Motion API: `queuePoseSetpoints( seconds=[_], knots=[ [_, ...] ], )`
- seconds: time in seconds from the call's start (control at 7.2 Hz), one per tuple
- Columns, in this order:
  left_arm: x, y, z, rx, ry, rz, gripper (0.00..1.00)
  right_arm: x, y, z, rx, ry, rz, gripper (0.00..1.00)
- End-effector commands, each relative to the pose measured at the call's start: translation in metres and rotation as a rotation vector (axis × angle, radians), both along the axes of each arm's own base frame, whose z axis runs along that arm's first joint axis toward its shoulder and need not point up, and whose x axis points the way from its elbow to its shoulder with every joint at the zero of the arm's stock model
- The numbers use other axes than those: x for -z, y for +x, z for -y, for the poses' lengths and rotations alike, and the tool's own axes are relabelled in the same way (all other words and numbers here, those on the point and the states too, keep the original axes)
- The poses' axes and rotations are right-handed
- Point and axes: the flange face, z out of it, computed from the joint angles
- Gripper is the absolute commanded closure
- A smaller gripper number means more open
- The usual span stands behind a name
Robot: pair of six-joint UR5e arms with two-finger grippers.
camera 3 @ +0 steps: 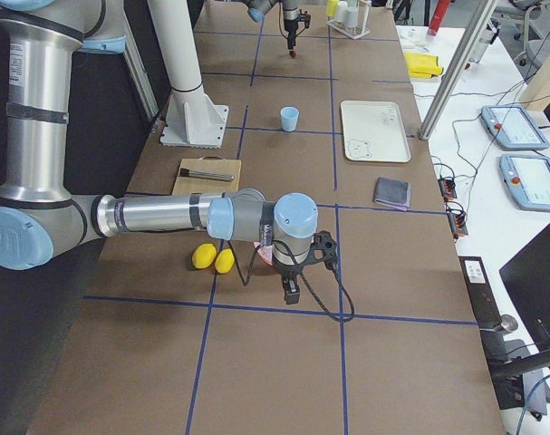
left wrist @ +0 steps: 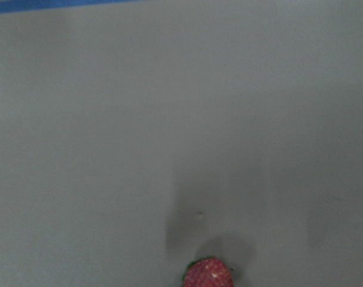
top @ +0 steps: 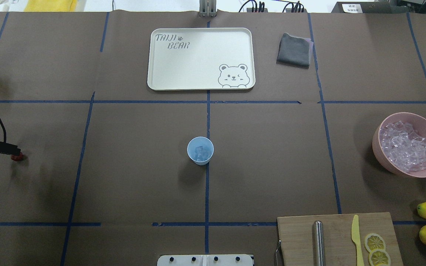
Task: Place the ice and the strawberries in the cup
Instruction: 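Close the left gripper on the strawberry and lift it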
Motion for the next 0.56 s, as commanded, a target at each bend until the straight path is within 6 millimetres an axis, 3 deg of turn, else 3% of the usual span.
queuePoseSetpoints(
  seconds=[0.0, 0.42],
  knots=[
    [-0.0018, 0.0055, -0.0009, 0.002, 0.007, 0.013, 0.1, 0.0, 0.0013, -0.0003, -0.003, 0.0, -0.001, 0.0],
    [-0.0023, 0.01, 0.0031, -0.001, 0.01, 0.014, 0.08, 0.0007, 0.002, -0.0004, -0.004, 0.002, -0.001, 0.0]
  ],
)
